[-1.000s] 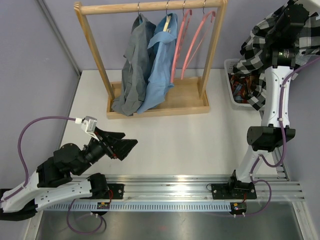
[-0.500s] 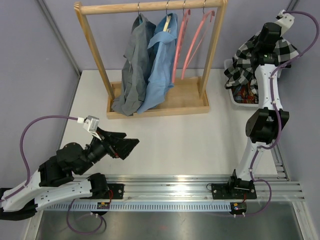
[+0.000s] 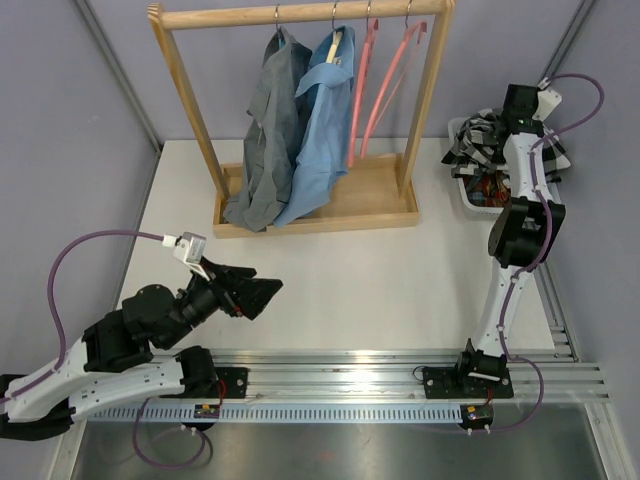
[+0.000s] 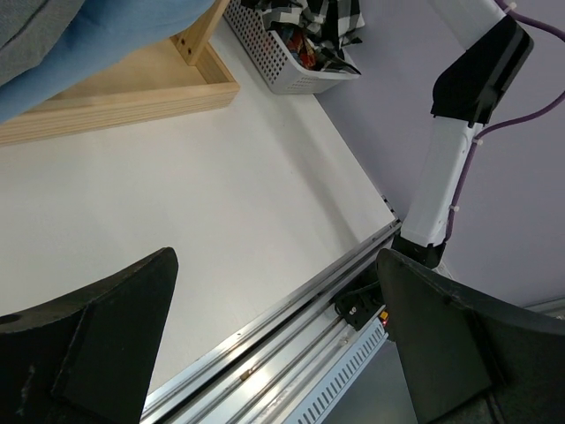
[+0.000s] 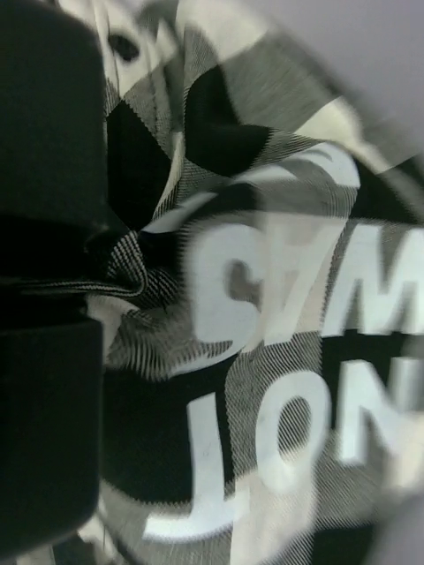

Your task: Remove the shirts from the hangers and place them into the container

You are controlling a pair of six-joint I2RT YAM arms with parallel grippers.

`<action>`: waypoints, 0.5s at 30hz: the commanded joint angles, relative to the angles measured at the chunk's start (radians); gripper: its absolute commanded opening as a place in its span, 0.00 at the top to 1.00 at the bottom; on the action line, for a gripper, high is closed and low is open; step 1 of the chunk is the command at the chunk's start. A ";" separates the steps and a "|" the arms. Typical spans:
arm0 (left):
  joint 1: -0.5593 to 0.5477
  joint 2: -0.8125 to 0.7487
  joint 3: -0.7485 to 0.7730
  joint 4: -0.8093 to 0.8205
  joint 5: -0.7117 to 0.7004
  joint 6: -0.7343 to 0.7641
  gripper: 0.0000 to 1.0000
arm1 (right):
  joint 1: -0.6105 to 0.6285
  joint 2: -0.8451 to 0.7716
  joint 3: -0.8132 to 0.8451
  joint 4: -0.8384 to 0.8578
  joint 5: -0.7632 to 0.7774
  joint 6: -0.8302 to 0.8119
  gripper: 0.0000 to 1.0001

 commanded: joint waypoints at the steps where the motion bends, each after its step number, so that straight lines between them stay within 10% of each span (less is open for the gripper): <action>1: -0.004 0.009 -0.003 0.046 -0.017 -0.015 0.01 | 0.000 0.058 0.029 -0.166 -0.077 0.076 1.00; 15: -0.004 -0.063 -0.043 0.045 -0.004 -0.052 0.01 | -0.006 0.321 0.112 -0.406 -0.254 0.087 1.00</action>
